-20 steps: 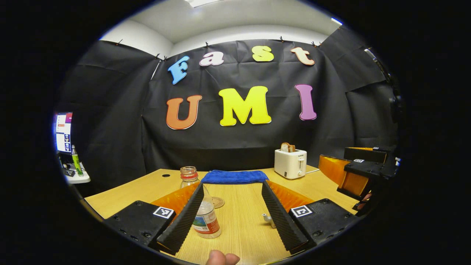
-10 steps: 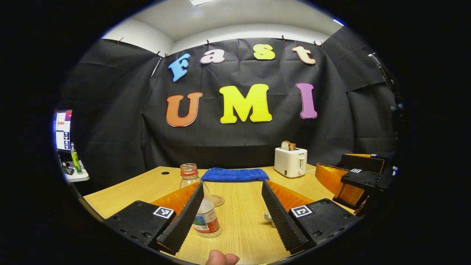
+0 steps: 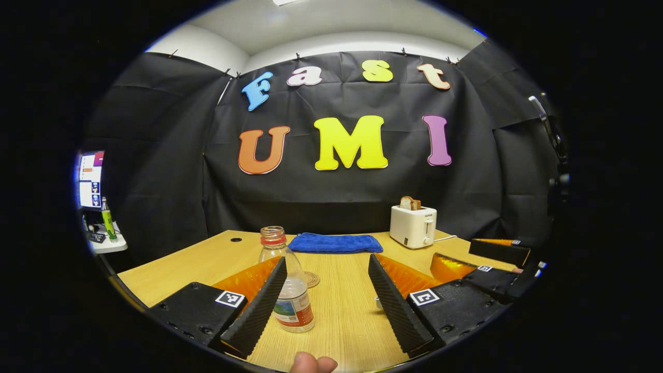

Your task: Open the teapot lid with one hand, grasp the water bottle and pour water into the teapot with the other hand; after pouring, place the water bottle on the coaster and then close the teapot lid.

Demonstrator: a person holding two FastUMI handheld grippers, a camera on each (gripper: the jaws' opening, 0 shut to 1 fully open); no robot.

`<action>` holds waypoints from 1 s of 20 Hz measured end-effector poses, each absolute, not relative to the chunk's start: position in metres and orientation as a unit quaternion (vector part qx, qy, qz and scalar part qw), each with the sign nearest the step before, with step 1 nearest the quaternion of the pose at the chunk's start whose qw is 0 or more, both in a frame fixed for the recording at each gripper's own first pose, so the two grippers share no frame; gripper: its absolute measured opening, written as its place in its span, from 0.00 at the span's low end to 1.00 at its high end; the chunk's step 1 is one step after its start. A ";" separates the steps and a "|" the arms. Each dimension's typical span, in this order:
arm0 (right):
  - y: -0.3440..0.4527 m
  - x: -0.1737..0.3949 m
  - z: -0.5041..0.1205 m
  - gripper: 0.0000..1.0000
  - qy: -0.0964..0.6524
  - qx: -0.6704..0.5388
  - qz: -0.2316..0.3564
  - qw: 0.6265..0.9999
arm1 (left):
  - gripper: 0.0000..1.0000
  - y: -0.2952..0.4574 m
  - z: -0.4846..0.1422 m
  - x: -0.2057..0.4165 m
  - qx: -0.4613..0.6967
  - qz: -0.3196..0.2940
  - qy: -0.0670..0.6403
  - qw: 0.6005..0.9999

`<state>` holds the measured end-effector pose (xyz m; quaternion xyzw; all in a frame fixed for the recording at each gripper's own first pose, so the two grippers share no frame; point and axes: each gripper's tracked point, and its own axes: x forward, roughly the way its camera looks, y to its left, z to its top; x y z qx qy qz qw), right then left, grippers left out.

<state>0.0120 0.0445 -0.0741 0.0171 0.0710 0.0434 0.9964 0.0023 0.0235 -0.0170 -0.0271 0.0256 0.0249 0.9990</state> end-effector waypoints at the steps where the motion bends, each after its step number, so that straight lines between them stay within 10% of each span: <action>1: 0.047 0.015 -0.078 0.96 0.071 0.015 0.044 0.996 | 0.99 0.026 -0.019 0.001 -0.026 0.027 0.029 0.999; 14: 0.080 0.074 -0.153 0.96 0.137 -0.027 0.054 0.989 | 0.99 0.089 -0.045 -0.031 -0.028 0.092 0.062 0.993; 20: 0.092 0.078 -0.154 0.57 0.137 -0.038 0.071 0.987 | 0.99 0.091 -0.064 -0.030 -0.034 0.087 0.083 0.992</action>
